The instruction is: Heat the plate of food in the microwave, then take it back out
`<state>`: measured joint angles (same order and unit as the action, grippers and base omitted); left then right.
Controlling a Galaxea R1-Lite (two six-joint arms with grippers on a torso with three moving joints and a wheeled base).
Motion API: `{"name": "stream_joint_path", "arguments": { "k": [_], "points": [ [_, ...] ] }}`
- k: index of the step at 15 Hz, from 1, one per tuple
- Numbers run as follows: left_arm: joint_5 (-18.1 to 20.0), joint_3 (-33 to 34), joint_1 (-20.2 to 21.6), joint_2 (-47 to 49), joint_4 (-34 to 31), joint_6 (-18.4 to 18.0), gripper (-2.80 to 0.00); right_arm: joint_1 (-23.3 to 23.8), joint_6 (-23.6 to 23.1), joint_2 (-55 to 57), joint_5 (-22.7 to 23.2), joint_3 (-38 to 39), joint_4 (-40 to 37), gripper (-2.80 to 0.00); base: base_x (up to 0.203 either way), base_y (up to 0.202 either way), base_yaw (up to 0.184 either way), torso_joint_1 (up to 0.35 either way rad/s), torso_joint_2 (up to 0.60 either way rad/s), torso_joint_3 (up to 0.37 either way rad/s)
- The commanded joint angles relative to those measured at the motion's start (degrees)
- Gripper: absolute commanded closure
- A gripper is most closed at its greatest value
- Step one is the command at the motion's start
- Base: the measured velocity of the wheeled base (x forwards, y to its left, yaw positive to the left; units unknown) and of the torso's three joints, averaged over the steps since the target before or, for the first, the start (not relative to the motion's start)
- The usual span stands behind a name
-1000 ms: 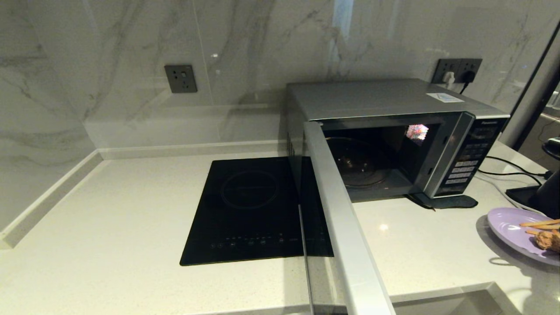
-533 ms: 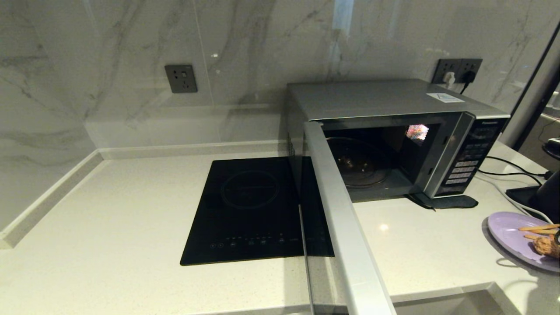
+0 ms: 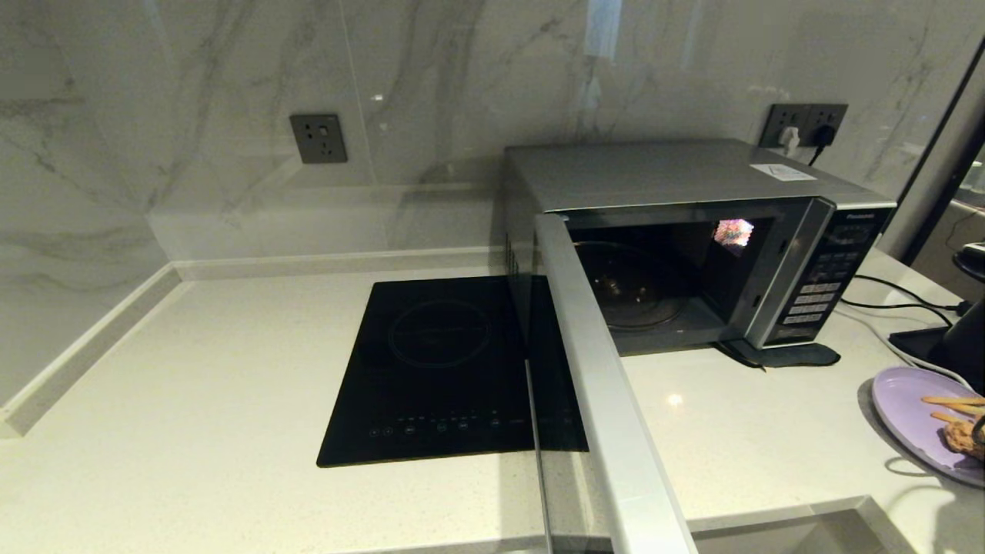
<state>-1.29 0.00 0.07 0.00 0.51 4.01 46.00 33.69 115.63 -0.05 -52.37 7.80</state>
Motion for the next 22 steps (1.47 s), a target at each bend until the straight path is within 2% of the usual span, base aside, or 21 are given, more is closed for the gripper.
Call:
{"name": "stream_joint_path", "arguments": {
  "k": [1,6,13,14,15,22],
  "points": [
    [-0.03,0.0,0.01,0.09,0.02,0.03,0.0,0.06,-0.51,0.54,-0.13,-0.19,-0.07,0.0,0.0,0.0,0.0,0.0,0.0,0.0],
    [-0.03,0.0,0.01,0.09,0.02,0.03,0.0,0.06,-5.38,1.29,-3.55,1.92,8.9,0.0,0.0,0.0,0.0,0.0,0.0,0.0],
    [-0.03,0.0,0.01,0.09,0.02,0.06,0.0,0.06,-5.75,1.79,-3.91,2.19,9.16,0.0,0.0,0.0,0.0,0.0,0.0,0.0],
    [-0.03,0.0,0.01,0.09,0.02,0.11,0.0,0.06,-5.75,1.79,-3.91,2.27,9.16,-1.64,0.0,0.0,0.0,0.0,0.0,0.0],
    [-0.03,0.0,0.01,0.09,0.02,0.03,0.0,0.06,-5.7,1.6,-3.91,2.36,9.07,-2.8,0.0,0.0,0.0,0.0,0.0,0.0],
    [-0.03,0.0,0.01,0.09,0.02,0.12,0.0,0.23,-5.57,-3.48,-3.76,3.06,9.02,-2.8,0.0,0.0,0.0,0.0,0.0,0.0]
  ]
}}
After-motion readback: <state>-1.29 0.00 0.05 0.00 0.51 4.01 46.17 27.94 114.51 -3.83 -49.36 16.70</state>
